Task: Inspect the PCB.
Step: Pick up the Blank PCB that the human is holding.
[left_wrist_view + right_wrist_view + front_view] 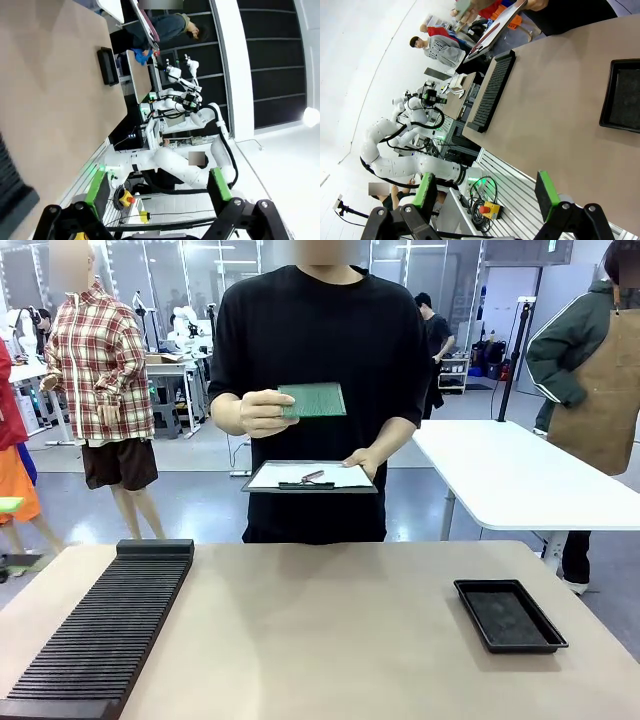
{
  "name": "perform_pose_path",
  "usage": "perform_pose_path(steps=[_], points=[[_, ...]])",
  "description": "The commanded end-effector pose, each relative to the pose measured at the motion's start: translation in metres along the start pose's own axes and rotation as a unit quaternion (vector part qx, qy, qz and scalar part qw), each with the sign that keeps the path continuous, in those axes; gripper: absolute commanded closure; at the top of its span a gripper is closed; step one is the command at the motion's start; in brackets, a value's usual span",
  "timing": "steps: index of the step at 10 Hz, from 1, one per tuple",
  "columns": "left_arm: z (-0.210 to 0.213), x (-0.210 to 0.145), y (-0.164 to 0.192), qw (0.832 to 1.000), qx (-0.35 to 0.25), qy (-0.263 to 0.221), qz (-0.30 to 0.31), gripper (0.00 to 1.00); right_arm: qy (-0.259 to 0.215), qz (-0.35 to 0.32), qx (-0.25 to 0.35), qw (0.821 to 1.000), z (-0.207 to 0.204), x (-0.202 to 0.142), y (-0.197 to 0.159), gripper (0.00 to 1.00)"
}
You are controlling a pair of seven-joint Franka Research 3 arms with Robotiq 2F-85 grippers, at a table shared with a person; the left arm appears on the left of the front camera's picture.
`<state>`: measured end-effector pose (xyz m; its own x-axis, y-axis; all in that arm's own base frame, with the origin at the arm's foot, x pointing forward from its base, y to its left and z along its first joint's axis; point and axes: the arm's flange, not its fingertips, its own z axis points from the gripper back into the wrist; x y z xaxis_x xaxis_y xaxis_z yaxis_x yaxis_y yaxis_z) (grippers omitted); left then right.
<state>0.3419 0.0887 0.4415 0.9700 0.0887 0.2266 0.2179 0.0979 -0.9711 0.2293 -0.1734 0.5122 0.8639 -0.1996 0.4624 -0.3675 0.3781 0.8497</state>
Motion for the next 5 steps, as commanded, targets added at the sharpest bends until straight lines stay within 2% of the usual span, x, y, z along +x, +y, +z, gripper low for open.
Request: perform_pose_path(steps=[1, 3, 4, 5], points=[[0.03, -0.03, 0.008, 0.999, -0.025, -0.019, -0.027, 0.0, -0.002, 0.003, 0.002, 1.0, 0.001, -0.001, 0.001, 0.0], [0.05, -0.051, 0.02, 0.997, -0.055, -0.035, -0.05, 0.0, -0.002, 0.003, 0.002, 1.0, 0.001, -0.001, 0.001, 0.0], [0.059, -0.053, 0.01, 0.993, -0.071, -0.058, -0.074, 0.0, -0.002, 0.003, 0.002, 1.0, 0.001, -0.001, 0.001, 0.0], [0.069, -0.054, -0.003, 0.993, -0.053, -0.064, -0.086, 0.0, -0.002, 0.003, 0.002, 1.0, 0.001, -0.001, 0.001, 0.0]])
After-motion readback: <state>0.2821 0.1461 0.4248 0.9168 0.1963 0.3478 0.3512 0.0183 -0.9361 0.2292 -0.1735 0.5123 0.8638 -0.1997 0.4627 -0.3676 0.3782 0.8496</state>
